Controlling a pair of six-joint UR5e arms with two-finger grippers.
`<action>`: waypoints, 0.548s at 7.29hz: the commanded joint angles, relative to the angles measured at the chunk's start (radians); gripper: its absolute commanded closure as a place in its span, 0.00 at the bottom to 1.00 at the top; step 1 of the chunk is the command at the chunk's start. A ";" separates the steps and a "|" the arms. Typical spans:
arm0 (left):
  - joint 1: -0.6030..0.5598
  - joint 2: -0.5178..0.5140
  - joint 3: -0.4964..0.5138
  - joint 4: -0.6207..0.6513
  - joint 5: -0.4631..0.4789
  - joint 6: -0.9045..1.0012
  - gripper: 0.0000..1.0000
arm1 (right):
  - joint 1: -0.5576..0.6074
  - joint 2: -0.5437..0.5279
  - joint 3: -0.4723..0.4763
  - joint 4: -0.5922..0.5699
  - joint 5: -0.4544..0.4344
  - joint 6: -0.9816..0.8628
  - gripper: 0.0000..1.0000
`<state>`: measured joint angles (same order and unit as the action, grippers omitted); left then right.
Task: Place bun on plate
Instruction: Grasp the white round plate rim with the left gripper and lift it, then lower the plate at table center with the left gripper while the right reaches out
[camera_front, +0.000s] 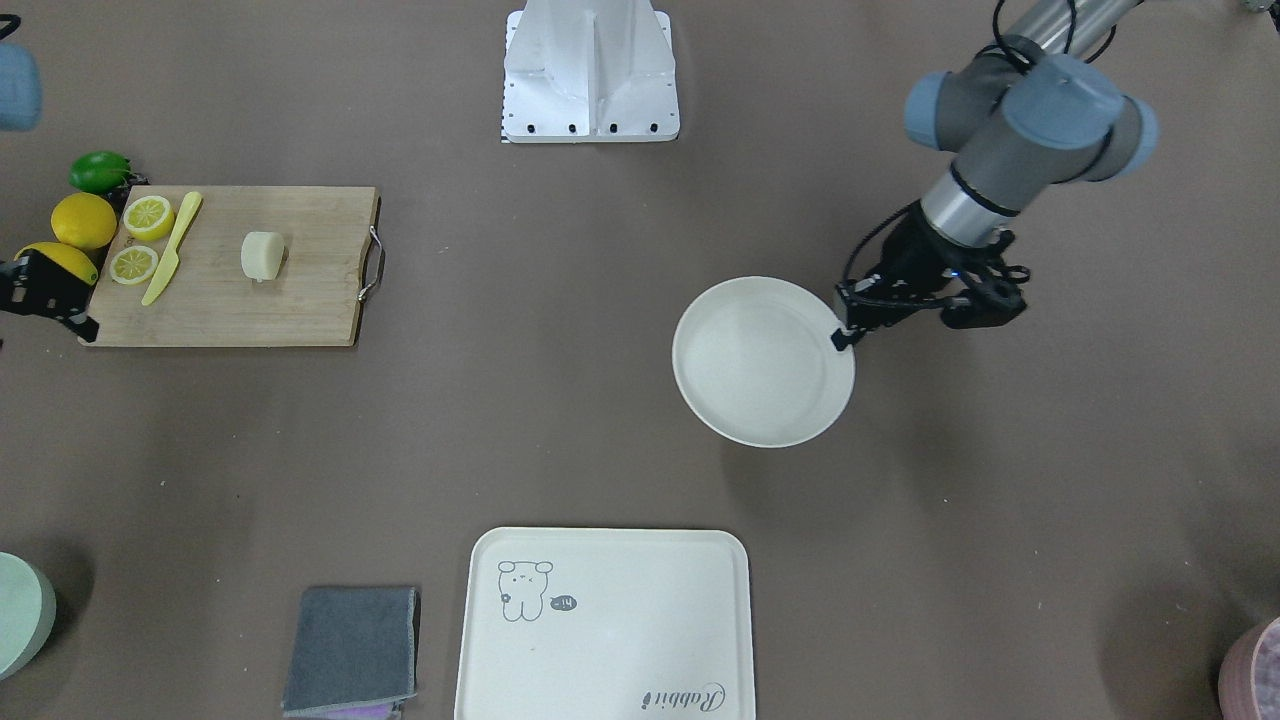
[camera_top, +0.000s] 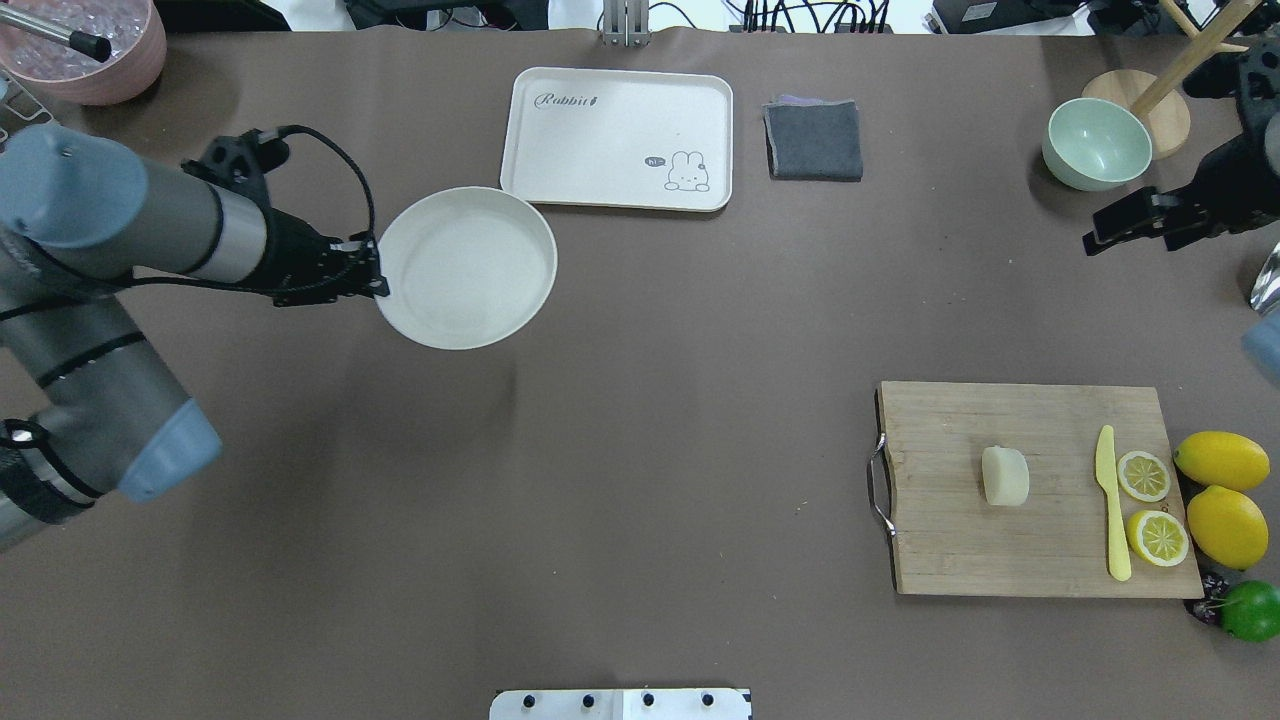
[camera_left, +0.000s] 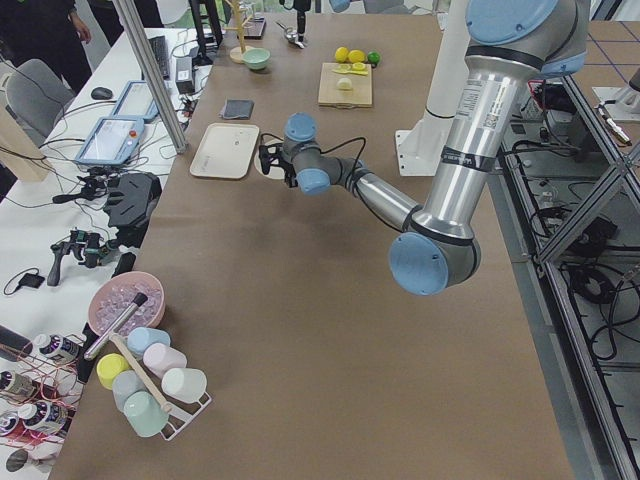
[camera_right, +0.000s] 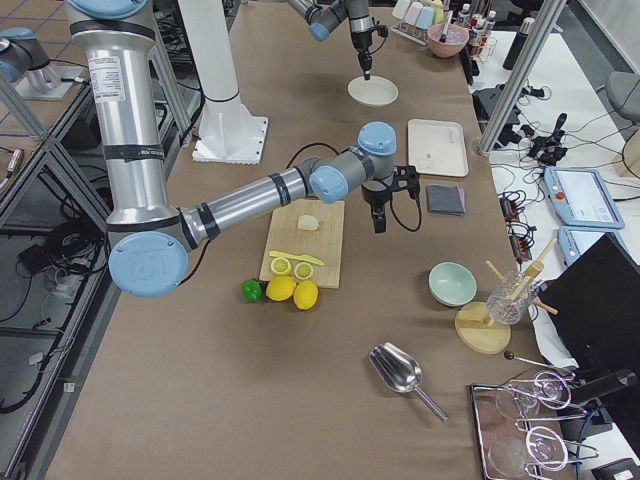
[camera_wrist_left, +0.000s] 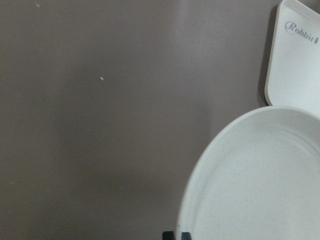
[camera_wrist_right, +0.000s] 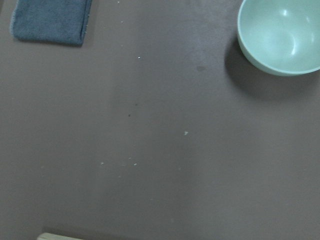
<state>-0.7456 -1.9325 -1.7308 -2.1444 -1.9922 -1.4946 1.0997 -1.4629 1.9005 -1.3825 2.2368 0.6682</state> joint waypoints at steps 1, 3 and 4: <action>0.177 -0.142 0.002 0.139 0.189 -0.119 1.00 | -0.192 0.001 0.093 0.000 -0.109 0.241 0.00; 0.305 -0.175 0.022 0.161 0.318 -0.169 1.00 | -0.297 0.001 0.100 0.002 -0.166 0.332 0.00; 0.334 -0.189 0.042 0.161 0.340 -0.179 1.00 | -0.314 -0.004 0.100 0.002 -0.172 0.337 0.00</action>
<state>-0.4666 -2.1018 -1.7093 -1.9897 -1.7016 -1.6507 0.8257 -1.4628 1.9971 -1.3808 2.0854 0.9757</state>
